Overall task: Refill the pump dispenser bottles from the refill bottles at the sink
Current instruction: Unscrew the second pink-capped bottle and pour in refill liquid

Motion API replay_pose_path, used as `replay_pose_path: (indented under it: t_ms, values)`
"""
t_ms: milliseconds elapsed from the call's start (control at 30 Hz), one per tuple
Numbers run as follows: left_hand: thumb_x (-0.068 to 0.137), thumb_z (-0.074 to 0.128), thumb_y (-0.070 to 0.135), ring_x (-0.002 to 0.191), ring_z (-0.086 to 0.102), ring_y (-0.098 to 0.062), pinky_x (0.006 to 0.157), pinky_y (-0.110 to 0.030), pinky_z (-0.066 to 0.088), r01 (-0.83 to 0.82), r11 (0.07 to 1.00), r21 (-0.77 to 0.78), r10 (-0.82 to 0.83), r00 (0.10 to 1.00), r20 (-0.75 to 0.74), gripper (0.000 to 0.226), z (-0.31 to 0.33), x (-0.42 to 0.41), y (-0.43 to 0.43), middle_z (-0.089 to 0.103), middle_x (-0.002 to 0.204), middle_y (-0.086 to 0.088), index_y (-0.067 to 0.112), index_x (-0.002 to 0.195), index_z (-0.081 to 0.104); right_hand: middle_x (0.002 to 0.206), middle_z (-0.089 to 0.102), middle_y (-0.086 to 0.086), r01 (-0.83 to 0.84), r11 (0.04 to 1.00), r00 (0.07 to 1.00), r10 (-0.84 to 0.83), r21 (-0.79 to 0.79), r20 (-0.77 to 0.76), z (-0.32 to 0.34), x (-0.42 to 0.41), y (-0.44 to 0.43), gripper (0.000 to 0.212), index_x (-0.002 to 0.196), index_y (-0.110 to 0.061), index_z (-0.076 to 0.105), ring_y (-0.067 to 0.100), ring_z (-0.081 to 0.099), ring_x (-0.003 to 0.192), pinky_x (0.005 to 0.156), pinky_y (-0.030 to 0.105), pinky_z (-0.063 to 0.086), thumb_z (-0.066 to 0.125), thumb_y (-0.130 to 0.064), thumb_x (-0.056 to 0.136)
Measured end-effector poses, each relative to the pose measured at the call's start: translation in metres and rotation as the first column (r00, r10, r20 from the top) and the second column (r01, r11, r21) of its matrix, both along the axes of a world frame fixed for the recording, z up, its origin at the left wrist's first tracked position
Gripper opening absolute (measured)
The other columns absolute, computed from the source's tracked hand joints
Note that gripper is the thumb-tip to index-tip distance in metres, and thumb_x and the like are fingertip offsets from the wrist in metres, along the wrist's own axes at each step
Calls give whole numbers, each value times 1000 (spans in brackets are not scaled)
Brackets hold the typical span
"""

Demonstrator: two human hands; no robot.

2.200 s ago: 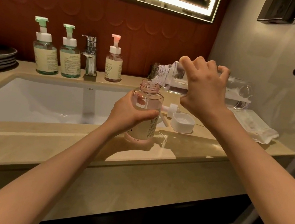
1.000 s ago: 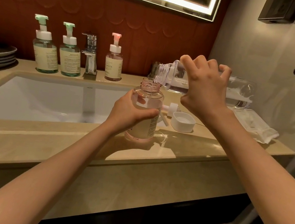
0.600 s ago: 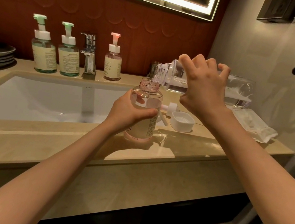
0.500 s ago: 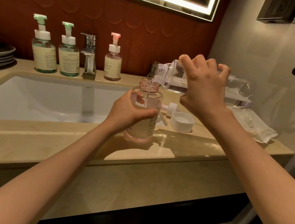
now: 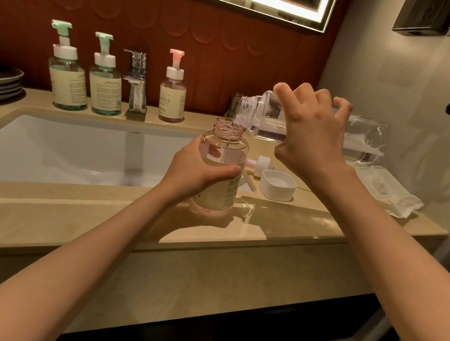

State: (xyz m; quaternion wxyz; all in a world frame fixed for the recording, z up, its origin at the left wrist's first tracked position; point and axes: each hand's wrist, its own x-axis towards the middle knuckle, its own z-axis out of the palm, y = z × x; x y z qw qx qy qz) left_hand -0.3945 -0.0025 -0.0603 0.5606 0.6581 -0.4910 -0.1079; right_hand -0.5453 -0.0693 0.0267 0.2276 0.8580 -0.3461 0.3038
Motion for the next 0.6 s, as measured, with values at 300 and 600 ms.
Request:
replay_pose_path:
  t_ms: [300,600]
  values:
    - [71,77,37,106,52,-18,86,-32,46,-17,1000,6,17,1000,14,67,1,-1,0,55,112,2,14,126,48,124,45,8,2,1000,1000,-2,7,2,0,0,-1,69,136,-24,34,28,40,115,102,46,26,64,-8,76]
    - [67,79,42,107,52,-17,88,-33,47,-6,1000,5,6,1000,7,74,1,-2,1,55,118,1,15,128,47,125,44,8,0,1000,1000,0,12,-1,0,0,0,69,136,-25,34,27,39,116,102,46,25,64,-8,76]
